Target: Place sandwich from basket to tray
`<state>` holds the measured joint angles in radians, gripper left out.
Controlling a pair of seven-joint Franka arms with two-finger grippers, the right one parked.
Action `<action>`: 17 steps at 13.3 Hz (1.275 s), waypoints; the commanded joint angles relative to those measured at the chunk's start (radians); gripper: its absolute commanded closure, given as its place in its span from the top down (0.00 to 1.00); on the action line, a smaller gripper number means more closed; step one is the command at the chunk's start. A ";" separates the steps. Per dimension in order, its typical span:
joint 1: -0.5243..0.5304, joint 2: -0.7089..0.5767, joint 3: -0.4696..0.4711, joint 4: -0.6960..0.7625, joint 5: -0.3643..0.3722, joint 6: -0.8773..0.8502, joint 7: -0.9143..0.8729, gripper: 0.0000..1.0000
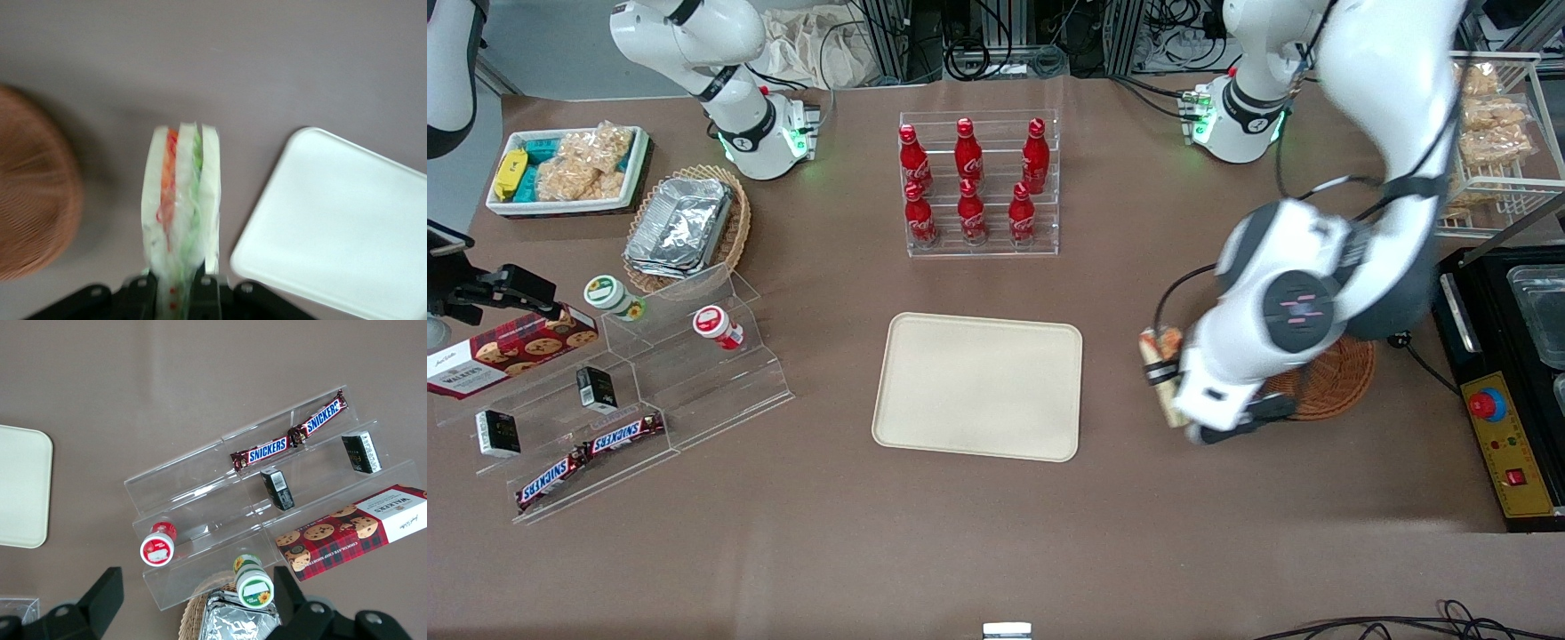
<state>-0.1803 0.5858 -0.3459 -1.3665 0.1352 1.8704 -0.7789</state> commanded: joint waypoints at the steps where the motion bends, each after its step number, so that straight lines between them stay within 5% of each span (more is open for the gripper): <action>1: -0.079 0.152 0.004 0.073 0.047 0.132 0.015 0.00; 8: -0.222 0.239 0.007 0.079 0.158 0.220 0.060 0.01; 9: -0.222 0.241 0.007 0.079 0.165 0.222 0.060 0.19; 10: -0.220 0.241 0.007 0.072 0.167 0.220 0.060 0.78; 11: -0.217 0.235 0.008 0.052 0.167 0.217 0.056 1.00; 17: -0.168 0.142 0.008 0.038 0.147 0.054 0.046 1.00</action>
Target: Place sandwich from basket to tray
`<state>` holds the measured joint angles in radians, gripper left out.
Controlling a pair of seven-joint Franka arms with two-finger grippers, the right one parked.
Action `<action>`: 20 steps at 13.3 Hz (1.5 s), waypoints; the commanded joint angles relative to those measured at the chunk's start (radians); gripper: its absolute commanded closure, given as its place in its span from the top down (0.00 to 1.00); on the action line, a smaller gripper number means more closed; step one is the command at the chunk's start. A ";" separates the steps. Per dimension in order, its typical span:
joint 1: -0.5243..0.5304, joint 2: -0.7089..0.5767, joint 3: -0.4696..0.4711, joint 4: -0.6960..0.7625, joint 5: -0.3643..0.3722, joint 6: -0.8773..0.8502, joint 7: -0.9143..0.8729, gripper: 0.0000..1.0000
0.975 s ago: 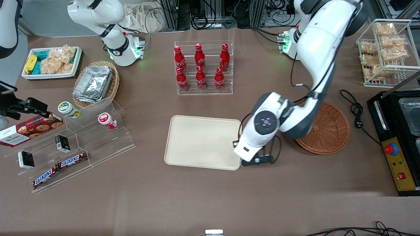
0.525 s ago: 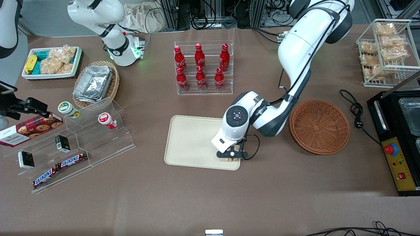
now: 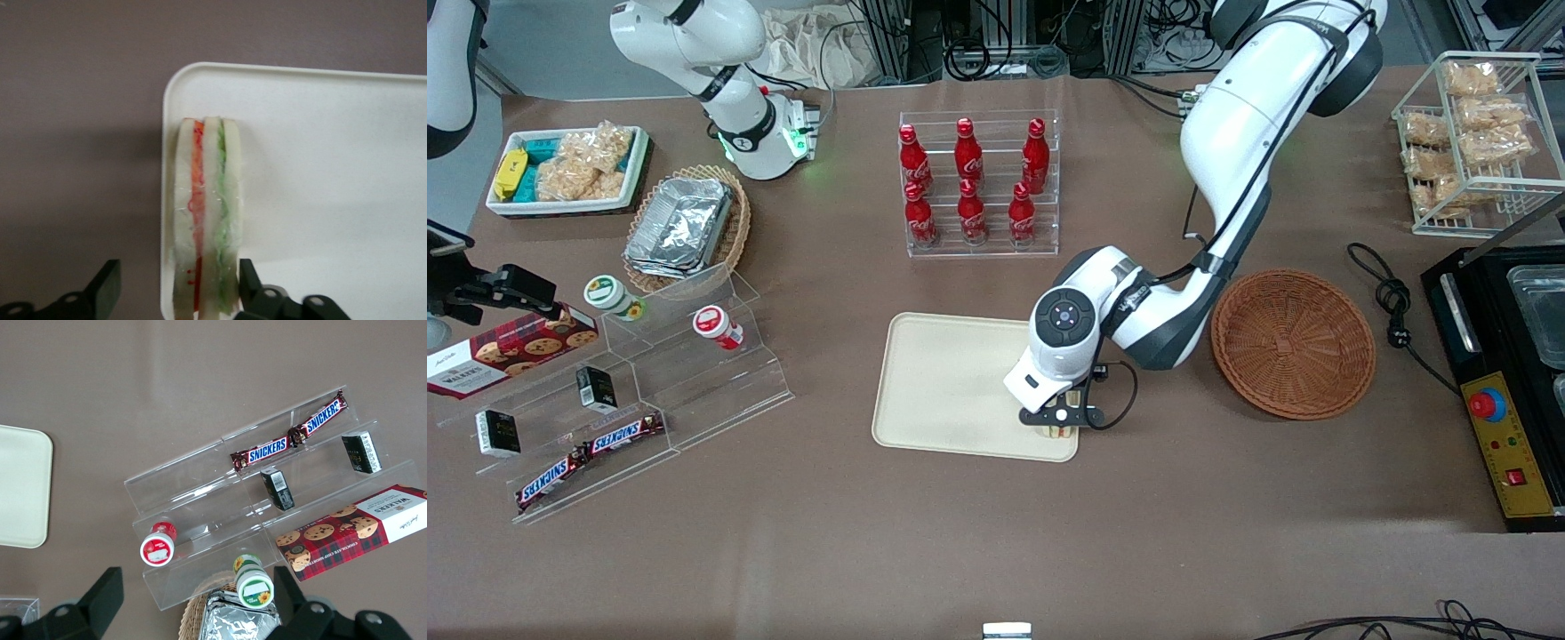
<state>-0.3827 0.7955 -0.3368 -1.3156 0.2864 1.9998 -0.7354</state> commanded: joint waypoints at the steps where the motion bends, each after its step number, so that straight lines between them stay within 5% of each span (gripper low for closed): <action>1: 0.053 -0.100 -0.001 -0.013 -0.004 -0.128 0.002 1.00; 7: 0.296 -0.341 0.010 -0.040 0.010 -0.371 0.062 1.00; 11: 0.395 -0.580 0.010 -0.273 -0.010 -0.333 0.111 1.00; 14: 0.528 -0.764 0.012 -0.491 -0.130 -0.164 0.180 1.00; 16: 0.582 -0.776 0.012 -0.476 -0.200 -0.154 0.209 1.00; 20: 0.660 -0.748 0.013 -0.395 -0.205 -0.170 0.427 1.00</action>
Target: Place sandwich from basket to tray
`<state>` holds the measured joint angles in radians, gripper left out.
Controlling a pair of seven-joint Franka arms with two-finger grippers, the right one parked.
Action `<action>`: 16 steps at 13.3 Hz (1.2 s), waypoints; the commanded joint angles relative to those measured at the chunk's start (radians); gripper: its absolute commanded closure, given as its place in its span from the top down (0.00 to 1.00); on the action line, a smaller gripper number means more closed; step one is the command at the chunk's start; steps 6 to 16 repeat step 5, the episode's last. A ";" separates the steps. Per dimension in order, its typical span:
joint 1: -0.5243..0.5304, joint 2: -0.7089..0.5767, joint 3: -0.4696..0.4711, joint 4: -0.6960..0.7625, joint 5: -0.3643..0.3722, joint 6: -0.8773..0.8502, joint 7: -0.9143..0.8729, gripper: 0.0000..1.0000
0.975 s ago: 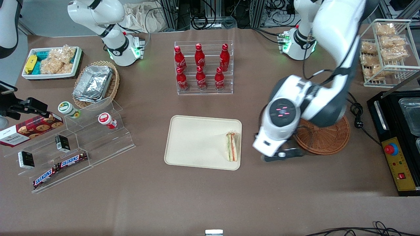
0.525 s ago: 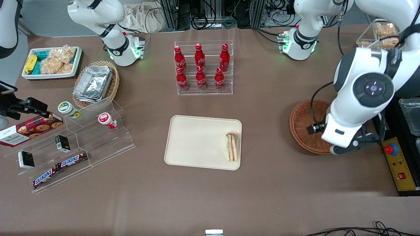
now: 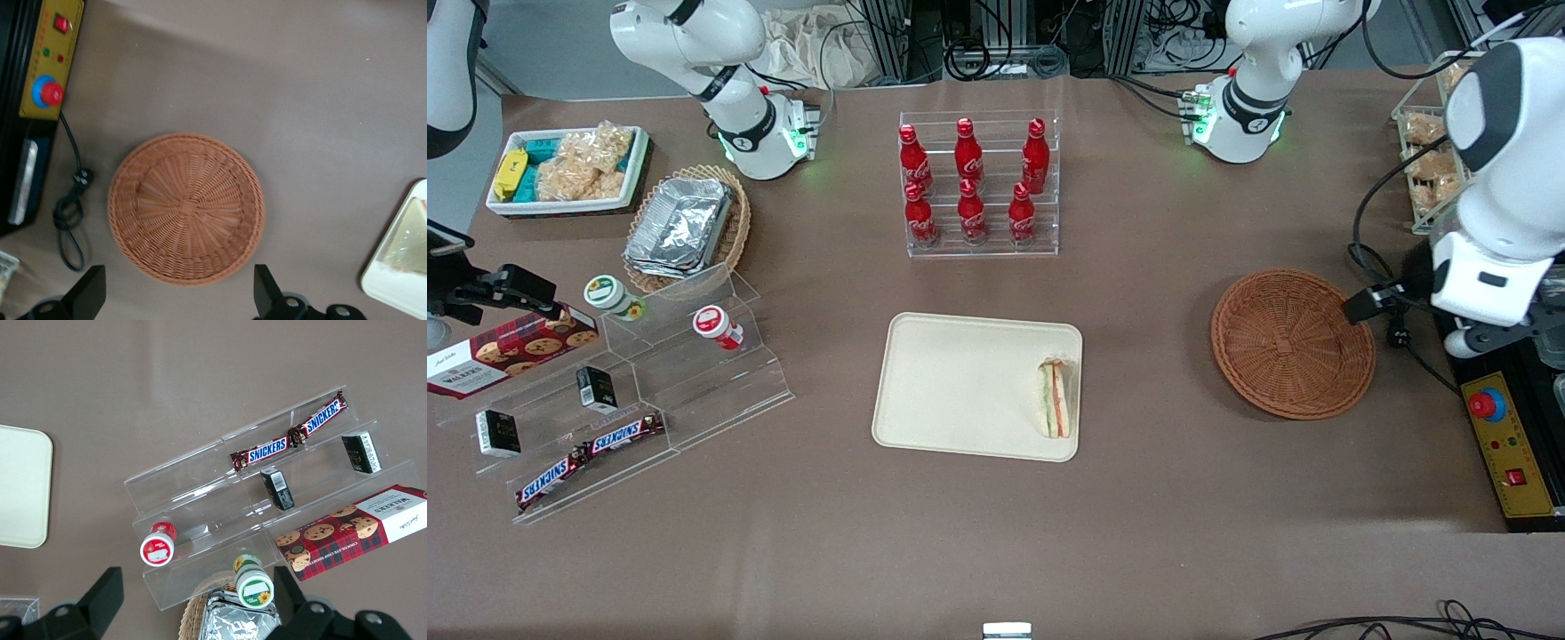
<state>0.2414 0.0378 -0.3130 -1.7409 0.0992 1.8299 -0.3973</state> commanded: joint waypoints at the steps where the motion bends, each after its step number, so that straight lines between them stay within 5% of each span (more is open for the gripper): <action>1: 0.039 0.026 -0.011 0.061 -0.016 -0.003 0.089 1.00; 5: 0.039 0.105 -0.011 0.200 -0.013 -0.105 0.086 1.00; 16: 0.039 0.105 -0.011 0.200 -0.013 -0.105 0.086 1.00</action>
